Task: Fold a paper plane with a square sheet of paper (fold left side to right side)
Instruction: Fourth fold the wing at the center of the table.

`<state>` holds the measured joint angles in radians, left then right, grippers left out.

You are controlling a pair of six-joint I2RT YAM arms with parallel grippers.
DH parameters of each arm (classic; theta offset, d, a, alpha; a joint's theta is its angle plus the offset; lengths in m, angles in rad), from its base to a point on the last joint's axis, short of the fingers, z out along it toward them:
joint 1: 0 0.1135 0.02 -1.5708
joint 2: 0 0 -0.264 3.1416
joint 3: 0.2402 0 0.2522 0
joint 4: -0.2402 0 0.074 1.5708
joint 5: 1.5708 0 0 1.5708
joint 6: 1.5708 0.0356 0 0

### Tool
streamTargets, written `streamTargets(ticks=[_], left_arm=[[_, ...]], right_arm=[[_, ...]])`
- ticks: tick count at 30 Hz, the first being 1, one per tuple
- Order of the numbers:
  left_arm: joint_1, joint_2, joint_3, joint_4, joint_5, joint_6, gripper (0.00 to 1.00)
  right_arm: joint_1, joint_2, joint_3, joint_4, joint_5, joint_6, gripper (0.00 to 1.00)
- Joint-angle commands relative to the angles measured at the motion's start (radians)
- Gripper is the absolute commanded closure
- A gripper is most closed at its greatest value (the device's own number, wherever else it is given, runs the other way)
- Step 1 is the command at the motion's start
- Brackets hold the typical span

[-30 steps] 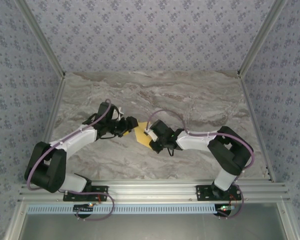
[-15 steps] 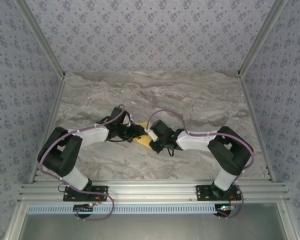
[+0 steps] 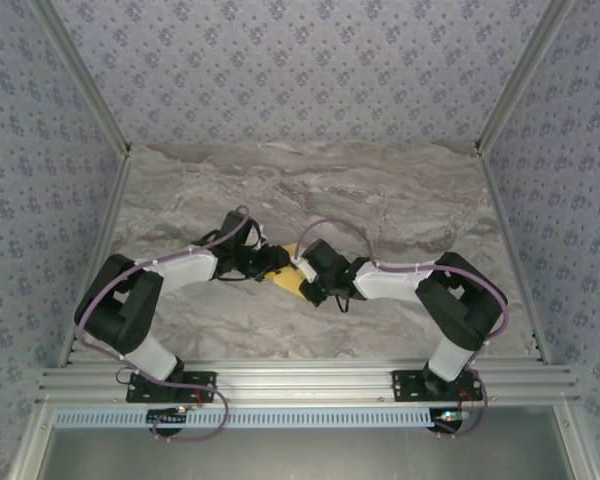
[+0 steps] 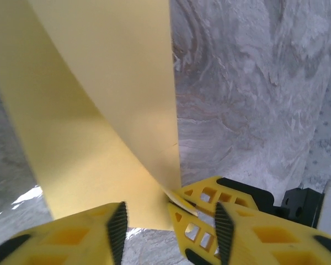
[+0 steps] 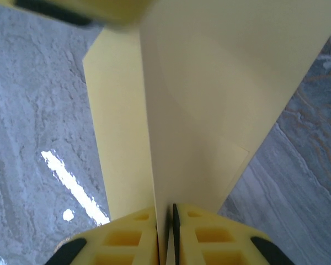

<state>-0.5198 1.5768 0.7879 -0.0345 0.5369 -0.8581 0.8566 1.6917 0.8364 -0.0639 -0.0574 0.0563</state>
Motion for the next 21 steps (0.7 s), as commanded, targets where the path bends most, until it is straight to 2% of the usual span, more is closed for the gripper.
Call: streamTargets(ticks=[1, 4, 10, 14, 21], left_arm=[[0.024, -0.1, -0.002, -0.043, -0.034, 0.026, 0.48], [0.031, -0.104, -0.029, -0.031, -0.029, 0.017, 0.51], [0.028, -0.047, -0.067, 0.049, 0.008, -0.021, 0.69], [0.022, -0.021, -0.057, 0.058, 0.017, -0.018, 0.69], [0.001, 0.055, -0.012, 0.087, 0.033, -0.017, 0.64]], right_arm=[[-0.004, 0.001, -0.014, -0.018, -0.01, 0.013, 0.87], [-0.005, -0.001, -0.017, -0.011, -0.015, 0.015, 0.87], [-0.005, -0.001, -0.023, -0.01, -0.012, 0.017, 0.86], [-0.005, -0.001, -0.021, -0.01, -0.014, 0.018, 0.87], [-0.004, 0.003, -0.022, -0.008, -0.018, 0.019, 0.86]])
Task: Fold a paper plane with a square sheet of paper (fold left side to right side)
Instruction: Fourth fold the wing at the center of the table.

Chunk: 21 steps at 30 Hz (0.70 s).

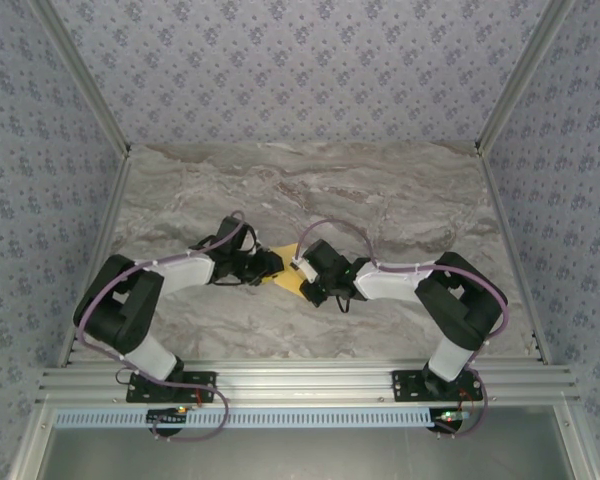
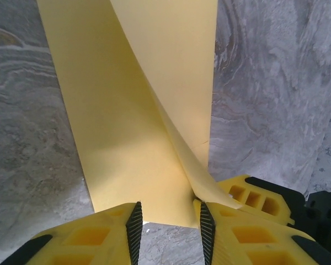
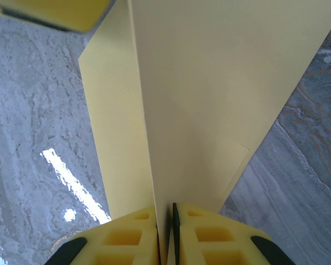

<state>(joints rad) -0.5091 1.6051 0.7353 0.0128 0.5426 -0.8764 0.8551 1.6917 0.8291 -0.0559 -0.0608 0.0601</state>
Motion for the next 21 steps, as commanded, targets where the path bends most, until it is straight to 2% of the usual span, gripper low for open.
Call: streamTargets(ticks=[1, 13, 21], left_arm=[[-0.013, 0.039, 0.048, 0.045, 0.029, 0.001, 0.64], [-0.026, 0.098, 0.082, 0.064, 0.034, 0.001, 0.63], [-0.03, 0.125, 0.09, 0.078, 0.037, -0.006, 0.63]], right_arm=[[-0.002, 0.003, -0.014, -0.015, -0.015, 0.014, 0.86], [-0.006, -0.029, -0.027, -0.019, -0.021, 0.007, 0.8], [-0.031, -0.056, -0.027, -0.017, -0.082, 0.01, 0.75]])
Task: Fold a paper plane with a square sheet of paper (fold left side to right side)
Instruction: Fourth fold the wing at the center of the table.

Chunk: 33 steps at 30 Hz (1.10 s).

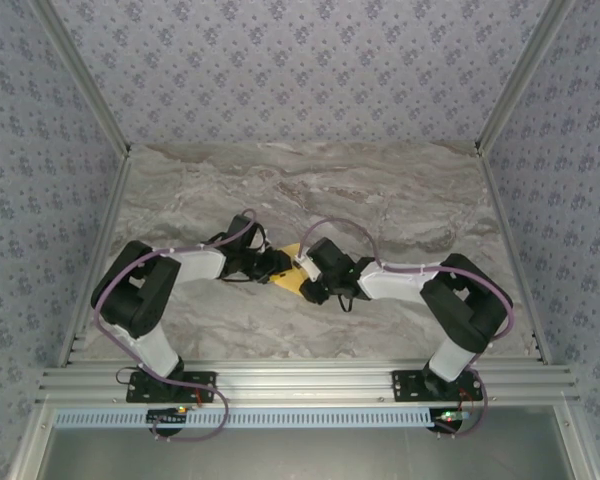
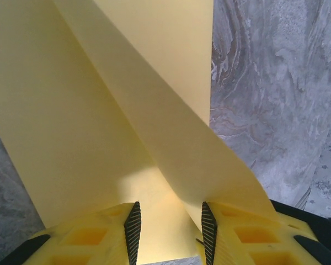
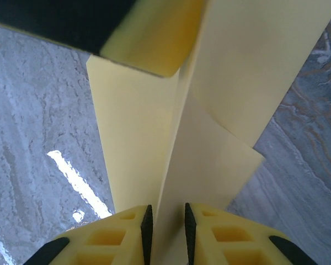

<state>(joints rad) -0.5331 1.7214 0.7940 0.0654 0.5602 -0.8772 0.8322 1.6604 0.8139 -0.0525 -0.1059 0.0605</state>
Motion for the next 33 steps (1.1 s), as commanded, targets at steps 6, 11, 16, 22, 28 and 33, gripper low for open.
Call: streamTargets(ticks=[6, 11, 16, 22, 28, 33], left_arm=[[-0.006, 0.014, 0.037, 0.024, 0.018, -0.002, 0.63], [-0.006, 0.011, 0.035, 0.023, 0.02, 0.0, 0.63], [-0.006, 0.0, 0.031, 0.016, 0.017, 0.002, 0.64], [-0.007, 0.007, 0.033, 0.014, 0.017, 0.003, 0.63], [-0.007, -0.005, 0.033, 0.006, 0.018, 0.012, 0.63], [-0.006, -0.033, 0.03, -0.012, 0.015, 0.02, 0.62]], right_arm=[[-0.007, 0.01, 0.0, -0.018, -0.067, 0.015, 0.76], [-0.011, 0.025, 0.004, -0.024, -0.068, 0.021, 0.78], [-0.017, 0.033, 0.013, -0.03, -0.07, 0.03, 0.85], [-0.05, 0.028, 0.005, -0.009, -0.12, 0.05, 0.92], [-0.079, 0.028, -0.006, 0.01, -0.196, 0.055, 0.94], [-0.098, 0.043, -0.008, 0.017, -0.251, 0.063, 0.93]])
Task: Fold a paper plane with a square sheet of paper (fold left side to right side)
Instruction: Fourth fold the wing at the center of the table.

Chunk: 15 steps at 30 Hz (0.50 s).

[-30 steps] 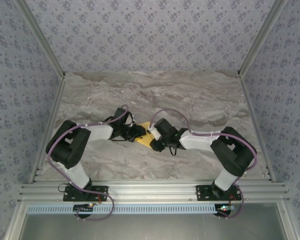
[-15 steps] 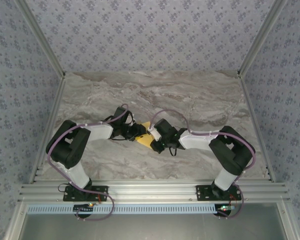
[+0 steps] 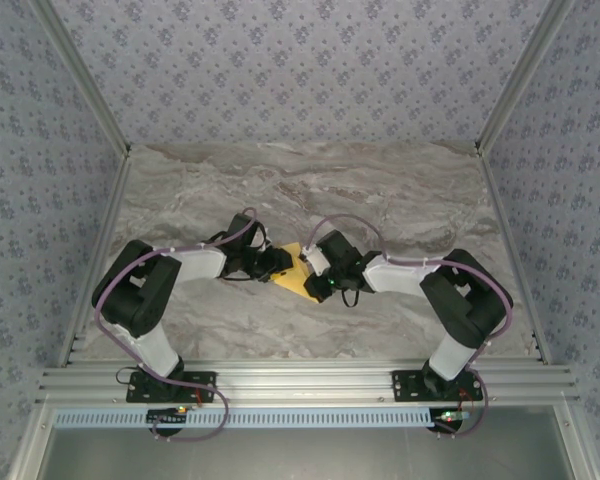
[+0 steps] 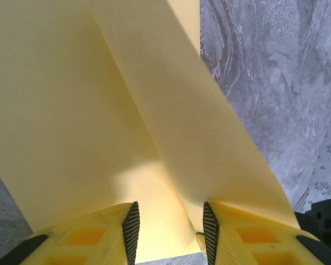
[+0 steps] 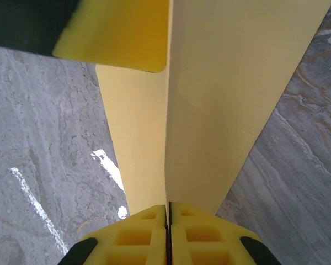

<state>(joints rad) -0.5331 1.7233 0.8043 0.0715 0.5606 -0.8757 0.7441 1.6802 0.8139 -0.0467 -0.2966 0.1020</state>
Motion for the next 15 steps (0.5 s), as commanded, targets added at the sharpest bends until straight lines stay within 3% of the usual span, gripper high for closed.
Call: streamTargets(ticks=[1, 15], left_arm=[[-0.005, -0.039, 0.019, -0.019, 0.015, 0.018, 0.62], [-0.007, 0.008, 0.045, -0.006, 0.023, 0.017, 0.59]], right_arm=[[-0.013, 0.027, -0.007, 0.014, -0.073, 0.024, 0.93], [-0.035, 0.075, 0.0, 0.021, -0.13, 0.051, 0.94]])
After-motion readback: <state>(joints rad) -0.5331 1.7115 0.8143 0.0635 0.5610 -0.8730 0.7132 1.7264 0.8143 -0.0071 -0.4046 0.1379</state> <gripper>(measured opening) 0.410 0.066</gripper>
